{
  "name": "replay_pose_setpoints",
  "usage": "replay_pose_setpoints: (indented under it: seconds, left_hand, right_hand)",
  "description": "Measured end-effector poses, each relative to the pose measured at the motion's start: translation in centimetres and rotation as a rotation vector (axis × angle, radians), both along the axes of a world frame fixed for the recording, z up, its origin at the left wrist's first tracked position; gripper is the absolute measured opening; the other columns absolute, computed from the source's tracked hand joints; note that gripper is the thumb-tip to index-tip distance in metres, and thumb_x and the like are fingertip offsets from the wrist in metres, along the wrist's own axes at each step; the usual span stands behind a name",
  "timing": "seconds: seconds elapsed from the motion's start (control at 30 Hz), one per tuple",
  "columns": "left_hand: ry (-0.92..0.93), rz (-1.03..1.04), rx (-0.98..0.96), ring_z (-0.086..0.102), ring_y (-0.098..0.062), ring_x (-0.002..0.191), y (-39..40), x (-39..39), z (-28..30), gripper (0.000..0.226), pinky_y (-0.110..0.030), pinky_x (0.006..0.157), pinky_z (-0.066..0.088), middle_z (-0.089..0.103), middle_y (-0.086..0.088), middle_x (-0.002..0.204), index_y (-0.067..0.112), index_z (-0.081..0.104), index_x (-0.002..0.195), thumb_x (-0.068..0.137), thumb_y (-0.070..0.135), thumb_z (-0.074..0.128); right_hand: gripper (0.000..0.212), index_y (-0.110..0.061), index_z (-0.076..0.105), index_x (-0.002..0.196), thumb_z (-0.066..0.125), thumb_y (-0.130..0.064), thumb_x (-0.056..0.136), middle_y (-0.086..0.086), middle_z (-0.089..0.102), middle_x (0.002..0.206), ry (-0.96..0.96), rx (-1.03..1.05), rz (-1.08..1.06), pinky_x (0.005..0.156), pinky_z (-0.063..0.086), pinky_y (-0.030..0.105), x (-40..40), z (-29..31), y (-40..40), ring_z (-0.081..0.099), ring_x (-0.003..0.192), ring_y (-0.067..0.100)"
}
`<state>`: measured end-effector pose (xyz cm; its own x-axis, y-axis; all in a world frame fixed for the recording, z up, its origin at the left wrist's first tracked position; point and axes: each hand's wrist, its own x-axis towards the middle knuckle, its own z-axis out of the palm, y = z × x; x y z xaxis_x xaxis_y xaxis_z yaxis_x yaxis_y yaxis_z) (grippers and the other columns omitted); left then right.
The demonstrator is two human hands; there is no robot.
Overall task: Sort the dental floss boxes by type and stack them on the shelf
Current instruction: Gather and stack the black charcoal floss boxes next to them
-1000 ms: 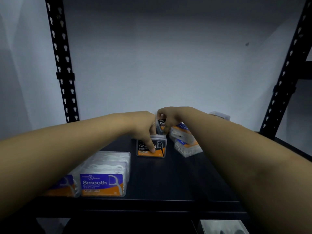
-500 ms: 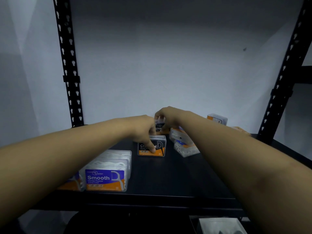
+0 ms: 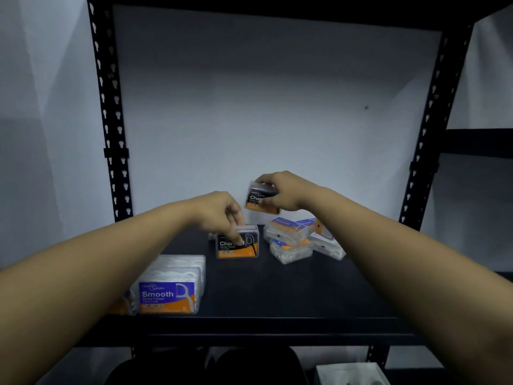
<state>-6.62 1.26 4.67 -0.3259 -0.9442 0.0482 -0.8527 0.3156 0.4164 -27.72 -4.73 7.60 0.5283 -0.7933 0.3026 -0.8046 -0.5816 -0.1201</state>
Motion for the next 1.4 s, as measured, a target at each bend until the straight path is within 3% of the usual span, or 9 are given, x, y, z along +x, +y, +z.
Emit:
replay_pose_setpoints:
  seconds: [0.3,0.43,0.7,0.8,0.97,1.4]
  left_hand:
    - [0.034,-0.04,-0.166,0.074,-0.012,0.08,5.4,-0.6,3.2,0.032,-0.031,0.078,0.058,0.078,0.008,0.083,0.022,0.079,0.094,0.069,0.037,0.092]
    - [0.043,-0.064,-0.133,0.071,-0.005,0.071,7.3,-1.2,2.2,0.031,-0.028,0.074,0.057,0.078,0.011,0.079,0.022,0.079,0.093,0.068,0.036,0.092]
    - [0.001,-0.098,-0.051,0.075,-0.008,0.076,7.9,-1.8,-0.9,0.033,-0.034,0.081,0.062,0.079,0.008,0.082,0.023,0.079,0.093,0.067,0.035,0.093]
    - [-0.05,-0.116,-0.05,0.073,-0.005,0.073,7.9,-2.3,-1.4,0.035,-0.032,0.078,0.062,0.078,0.01,0.08,0.023,0.079,0.092,0.065,0.038,0.094]
    - [-0.047,-0.117,-0.035,0.074,-0.006,0.074,7.5,-2.3,-2.1,0.035,-0.033,0.08,0.062,0.079,0.008,0.082,0.022,0.079,0.094,0.066,0.036,0.094]
    - [-0.004,-0.111,-0.021,0.073,-0.002,0.074,7.2,-2.2,-2.5,0.036,-0.021,0.075,0.059,0.079,0.008,0.086,0.021,0.079,0.1,0.068,0.031,0.093]
  right_hand:
    - [0.057,-0.02,0.053,0.147,0.071,-0.018,0.093,0.001,0.065,0.134,-0.21,-0.007,0.056,0.098,0.048,0.028,-4.6,0.8,7.2,0.062,0.115,0.017]
    - [0.056,-0.023,0.057,0.144,0.071,-0.016,0.09,-0.005,0.066,0.132,-0.276,0.033,0.084,0.104,0.048,0.03,-6.5,-1.2,9.4,0.062,0.117,0.013]
    - [0.058,-0.023,0.053,0.148,0.069,-0.024,0.092,-0.005,0.061,0.141,-0.194,0.117,0.077,0.109,0.041,0.026,-6.9,-7.1,12.5,0.055,0.126,0.008]
    - [0.057,-0.026,0.054,0.146,0.068,-0.028,0.092,-0.004,0.06,0.141,-0.128,0.138,0.088,0.109,0.043,0.032,-6.7,-8.8,13.2,0.055,0.126,0.013]
    - [0.053,-0.03,0.056,0.143,0.066,-0.026,0.092,-0.002,0.062,0.139,-0.12,0.153,0.106,0.109,0.042,0.038,-6.6,-9.5,13.6,0.054,0.126,0.015]
    - [0.056,-0.03,0.055,0.144,0.067,-0.024,0.09,-0.002,0.059,0.143,-0.169,0.102,0.118,0.11,0.04,0.035,-6.6,-10.8,13.6,0.051,0.13,0.015]
